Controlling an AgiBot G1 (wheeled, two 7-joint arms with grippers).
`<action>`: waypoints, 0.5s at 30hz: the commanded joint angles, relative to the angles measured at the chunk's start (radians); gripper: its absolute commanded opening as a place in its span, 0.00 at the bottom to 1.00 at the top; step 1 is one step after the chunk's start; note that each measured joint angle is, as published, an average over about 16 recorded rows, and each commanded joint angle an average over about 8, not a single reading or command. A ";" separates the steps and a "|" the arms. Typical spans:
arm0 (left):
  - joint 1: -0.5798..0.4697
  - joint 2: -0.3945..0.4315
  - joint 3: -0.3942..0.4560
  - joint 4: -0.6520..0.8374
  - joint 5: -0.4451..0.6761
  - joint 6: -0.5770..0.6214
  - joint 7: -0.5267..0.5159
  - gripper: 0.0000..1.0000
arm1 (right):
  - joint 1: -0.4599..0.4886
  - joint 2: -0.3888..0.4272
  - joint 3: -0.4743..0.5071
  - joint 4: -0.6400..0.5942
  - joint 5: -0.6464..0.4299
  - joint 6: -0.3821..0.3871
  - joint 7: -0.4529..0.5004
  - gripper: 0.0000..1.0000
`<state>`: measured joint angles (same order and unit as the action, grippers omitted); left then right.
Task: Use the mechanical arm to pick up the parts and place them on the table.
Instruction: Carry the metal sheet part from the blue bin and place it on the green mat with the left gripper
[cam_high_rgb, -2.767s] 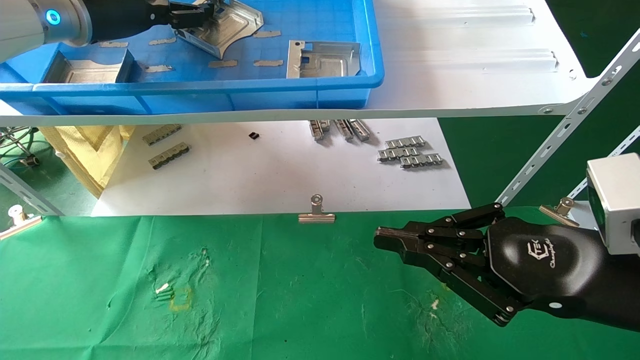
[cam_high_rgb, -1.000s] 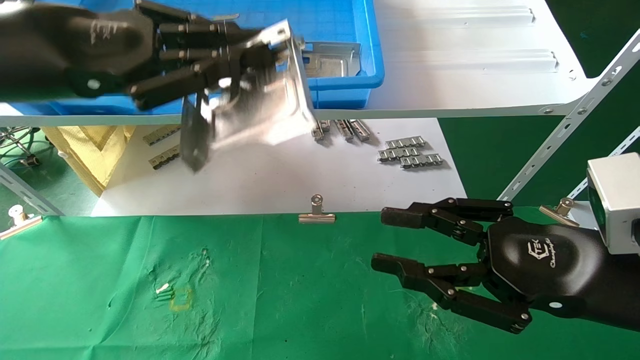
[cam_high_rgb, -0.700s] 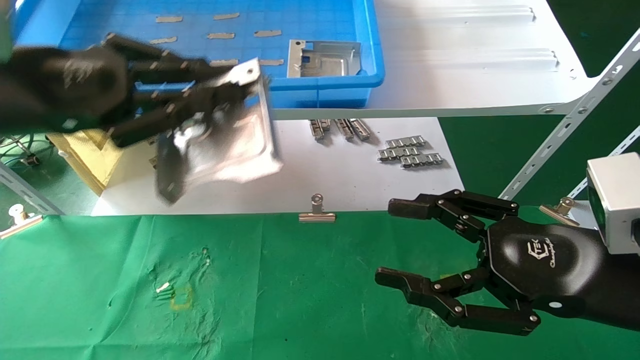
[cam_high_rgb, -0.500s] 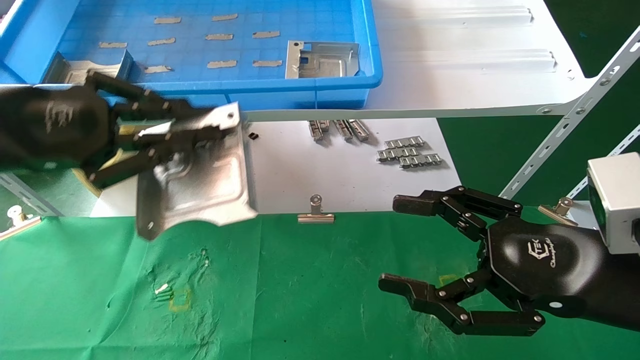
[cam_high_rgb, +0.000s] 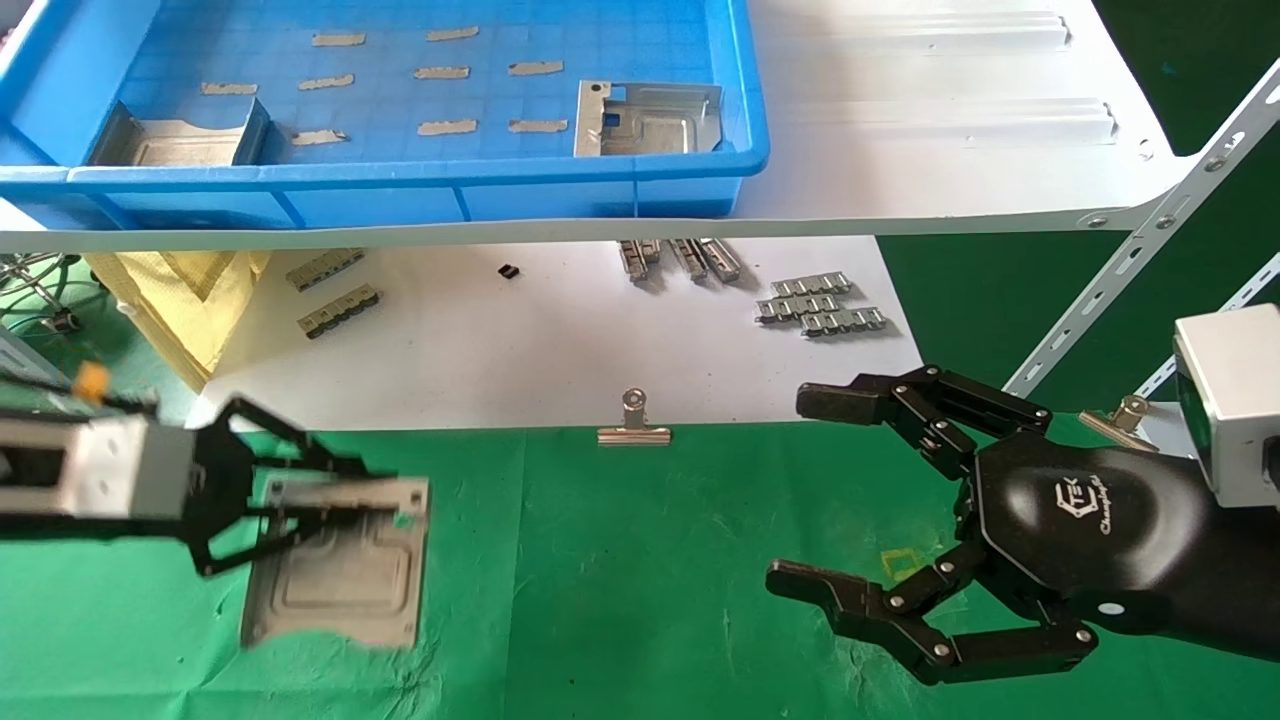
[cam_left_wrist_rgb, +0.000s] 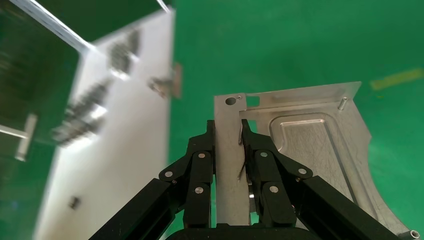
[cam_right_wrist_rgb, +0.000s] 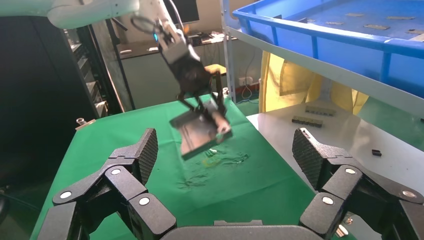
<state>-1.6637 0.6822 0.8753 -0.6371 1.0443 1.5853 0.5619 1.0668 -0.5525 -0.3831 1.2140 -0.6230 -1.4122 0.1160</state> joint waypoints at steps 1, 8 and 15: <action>0.003 0.014 0.029 0.032 0.026 0.001 0.031 0.00 | 0.000 0.000 0.000 0.000 0.000 0.000 0.000 1.00; 0.008 0.046 0.109 0.101 0.041 -0.001 0.089 0.40 | 0.000 0.000 0.000 0.000 0.000 0.000 0.000 1.00; -0.010 0.090 0.150 0.212 0.064 -0.016 0.149 1.00 | 0.000 0.000 0.000 0.000 0.000 0.000 0.000 1.00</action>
<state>-1.6700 0.7746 1.0174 -0.4194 1.0968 1.5731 0.7055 1.0668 -0.5525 -0.3831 1.2140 -0.6230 -1.4122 0.1160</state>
